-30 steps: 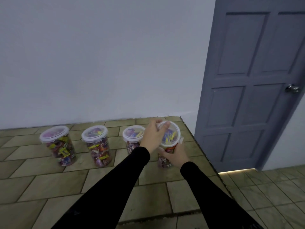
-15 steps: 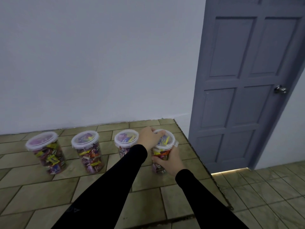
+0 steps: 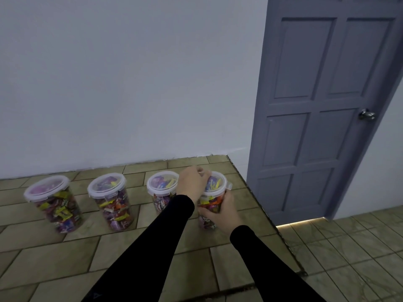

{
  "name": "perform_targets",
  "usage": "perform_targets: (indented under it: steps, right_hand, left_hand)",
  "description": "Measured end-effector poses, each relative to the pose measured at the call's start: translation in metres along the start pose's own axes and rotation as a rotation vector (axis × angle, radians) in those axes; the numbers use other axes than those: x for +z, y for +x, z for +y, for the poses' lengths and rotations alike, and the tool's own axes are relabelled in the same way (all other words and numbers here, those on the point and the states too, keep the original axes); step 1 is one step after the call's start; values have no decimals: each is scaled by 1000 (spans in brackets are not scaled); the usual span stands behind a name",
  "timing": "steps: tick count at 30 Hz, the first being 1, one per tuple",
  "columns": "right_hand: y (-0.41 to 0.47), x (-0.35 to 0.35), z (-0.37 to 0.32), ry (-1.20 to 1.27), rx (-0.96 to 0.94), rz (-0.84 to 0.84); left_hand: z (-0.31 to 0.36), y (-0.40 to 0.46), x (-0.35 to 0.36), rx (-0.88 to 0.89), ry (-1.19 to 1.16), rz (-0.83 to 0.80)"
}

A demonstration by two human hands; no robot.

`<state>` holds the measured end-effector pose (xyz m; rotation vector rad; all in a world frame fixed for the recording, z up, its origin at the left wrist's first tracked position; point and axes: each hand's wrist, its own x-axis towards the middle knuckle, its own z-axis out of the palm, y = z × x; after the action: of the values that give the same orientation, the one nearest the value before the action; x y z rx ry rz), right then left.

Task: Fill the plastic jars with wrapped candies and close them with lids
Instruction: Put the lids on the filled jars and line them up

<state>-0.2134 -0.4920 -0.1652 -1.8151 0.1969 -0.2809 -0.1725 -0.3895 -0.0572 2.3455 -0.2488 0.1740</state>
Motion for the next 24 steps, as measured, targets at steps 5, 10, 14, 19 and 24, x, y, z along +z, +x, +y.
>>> perform_targets:
  steps: [5, 10, 14, 19, 24]
  right_hand:
    - [-2, -1, -4, -16, 12, -2]
    - [-5, -3, -7, -52, 18, -5]
    - [-7, -2, -9, -70, 21, -3]
    - [-6, -2, -15, -67, 18, -4]
    - [-16, 1, -22, 16, 37, 46]
  left_hand:
    - [11, 1, 0, 144, 244, 35]
    - [11, -7, 4, 234, 428, -35]
    - [3, -13, 14, 284, 324, -152]
    - [3, -16, 12, 216, 152, -206]
    - [4, -21, 7, 196, 95, -207]
